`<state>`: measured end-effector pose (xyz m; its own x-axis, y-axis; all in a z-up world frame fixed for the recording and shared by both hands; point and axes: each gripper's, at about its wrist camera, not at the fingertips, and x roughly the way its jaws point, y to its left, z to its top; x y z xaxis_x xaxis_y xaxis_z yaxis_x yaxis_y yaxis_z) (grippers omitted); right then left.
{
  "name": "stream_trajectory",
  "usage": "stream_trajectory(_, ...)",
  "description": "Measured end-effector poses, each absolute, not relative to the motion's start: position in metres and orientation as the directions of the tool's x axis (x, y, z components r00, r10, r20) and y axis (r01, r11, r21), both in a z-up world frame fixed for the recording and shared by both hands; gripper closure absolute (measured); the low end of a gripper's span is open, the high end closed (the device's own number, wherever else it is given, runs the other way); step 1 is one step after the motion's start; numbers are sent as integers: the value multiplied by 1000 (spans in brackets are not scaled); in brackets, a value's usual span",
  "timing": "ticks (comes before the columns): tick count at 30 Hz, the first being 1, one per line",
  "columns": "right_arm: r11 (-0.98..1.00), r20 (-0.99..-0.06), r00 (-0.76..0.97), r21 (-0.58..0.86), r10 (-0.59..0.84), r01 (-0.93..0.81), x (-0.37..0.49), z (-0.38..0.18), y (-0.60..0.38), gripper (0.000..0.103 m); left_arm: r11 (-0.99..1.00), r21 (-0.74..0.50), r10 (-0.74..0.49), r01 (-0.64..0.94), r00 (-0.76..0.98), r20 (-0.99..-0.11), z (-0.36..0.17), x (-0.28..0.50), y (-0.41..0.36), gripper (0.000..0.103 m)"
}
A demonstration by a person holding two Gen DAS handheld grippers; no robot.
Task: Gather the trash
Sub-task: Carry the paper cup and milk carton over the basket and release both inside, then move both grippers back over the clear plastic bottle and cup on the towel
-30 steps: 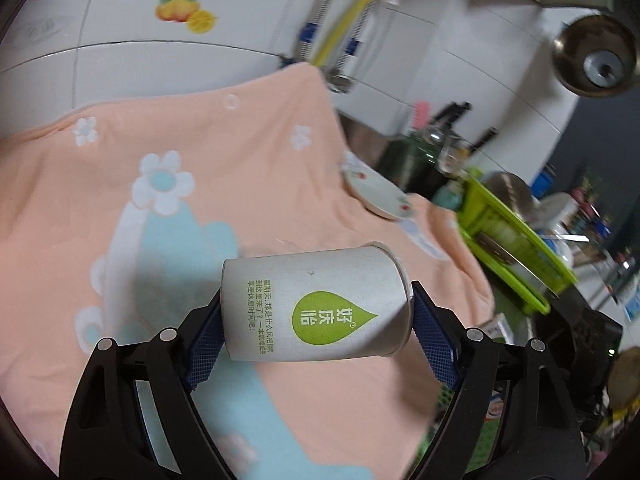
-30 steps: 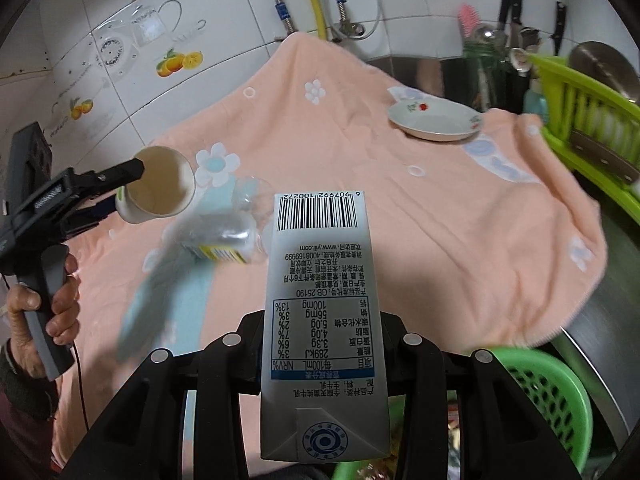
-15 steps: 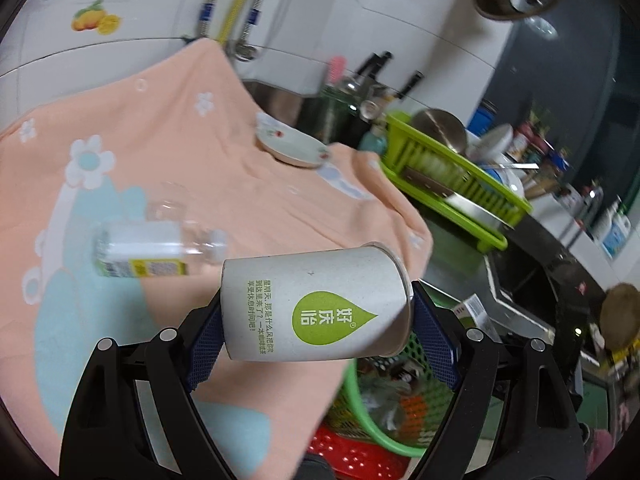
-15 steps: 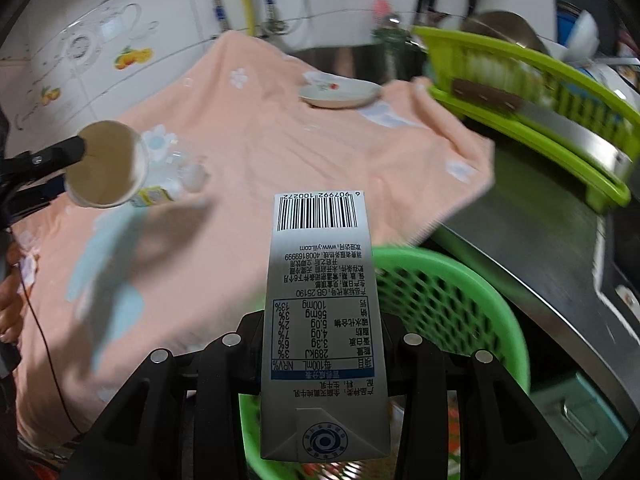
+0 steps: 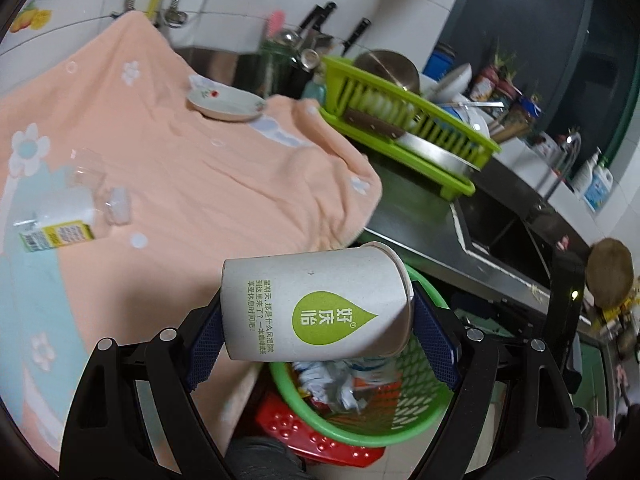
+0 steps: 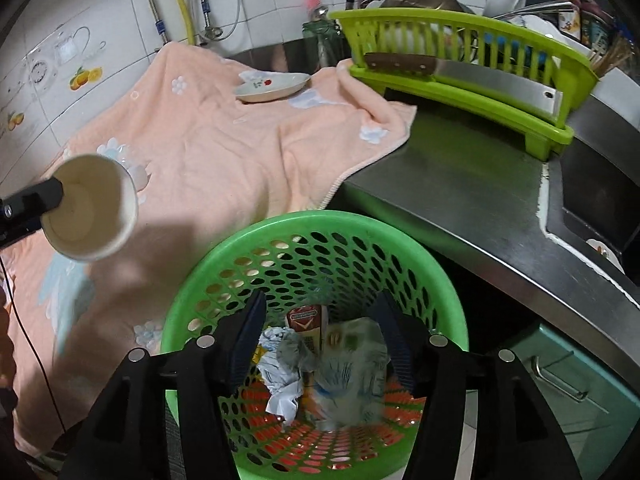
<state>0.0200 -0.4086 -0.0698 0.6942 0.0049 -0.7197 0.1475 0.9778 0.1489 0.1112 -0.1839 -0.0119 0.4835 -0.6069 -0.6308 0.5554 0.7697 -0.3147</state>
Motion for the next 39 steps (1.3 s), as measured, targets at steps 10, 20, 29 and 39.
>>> stream_trajectory(10, 973, -702, 712, 167, 3, 161, 7, -65, -416, 36, 760, -294, -592, 579, 433, -680, -32, 101, -214, 19)
stream_trajectory(20, 973, -697, 717, 175, 13, 153, 4, -65, -413, 34, 750, -273, -584, 602, 409, -701, -38, 95, -222, 15)
stream_trajectory(29, 977, -696, 716, 181, 44, 116, 17, -60, -402, 33, 792, -219, -538, 569, 481, -692, -23, 110, -191, 15)
stream_trajectory(39, 982, -694, 714, 185, 97, 46, 49, -50, -378, 30, 858, -102, -422, 503, 578, -698, -13, 162, -126, 15)
